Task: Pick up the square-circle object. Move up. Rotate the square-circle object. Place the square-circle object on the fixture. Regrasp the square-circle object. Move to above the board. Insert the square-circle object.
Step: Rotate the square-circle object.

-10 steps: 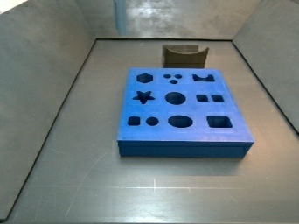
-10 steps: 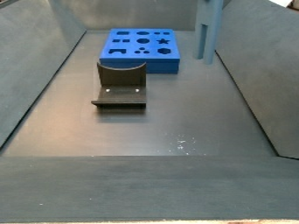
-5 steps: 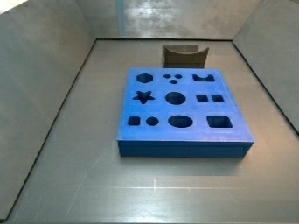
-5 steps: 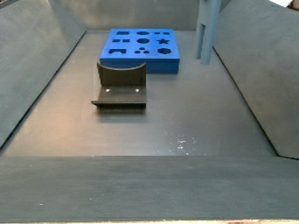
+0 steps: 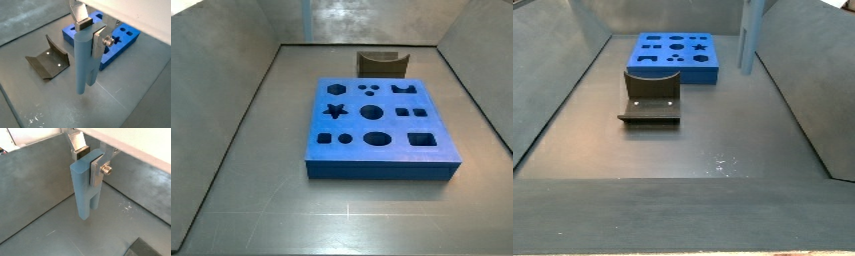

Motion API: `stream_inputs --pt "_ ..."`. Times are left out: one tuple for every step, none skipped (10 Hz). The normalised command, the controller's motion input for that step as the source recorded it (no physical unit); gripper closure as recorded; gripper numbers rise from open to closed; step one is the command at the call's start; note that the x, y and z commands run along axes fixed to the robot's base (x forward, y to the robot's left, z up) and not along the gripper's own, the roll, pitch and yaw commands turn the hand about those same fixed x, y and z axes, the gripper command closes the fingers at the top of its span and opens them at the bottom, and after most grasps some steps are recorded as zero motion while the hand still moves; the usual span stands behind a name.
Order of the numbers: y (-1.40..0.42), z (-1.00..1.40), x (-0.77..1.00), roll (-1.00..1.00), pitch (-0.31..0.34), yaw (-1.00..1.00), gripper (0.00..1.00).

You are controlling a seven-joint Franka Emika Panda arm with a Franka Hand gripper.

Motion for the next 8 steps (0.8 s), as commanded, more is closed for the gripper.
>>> stream_inputs --pt "0.00 -1.00 0.02 0.02 -0.040 0.05 1.00" --pt "0.01 -1.00 0.02 0.03 -0.033 0.04 1.00" --pt "0.01 -1.00 0.03 0.05 -0.030 0.03 1.00" --pt "0.01 -1.00 0.03 0.07 -0.035 0.02 1.00" --pt "0.02 -1.00 0.04 0.09 -0.039 0.02 1.00" --pt "0.02 -0.94 0.04 0.12 -0.037 0.02 1.00" --pt "0.02 -0.79 0.03 0.13 -0.040 0.01 1.00" --pt "0.02 -0.61 0.03 0.16 -0.038 0.01 1.00"
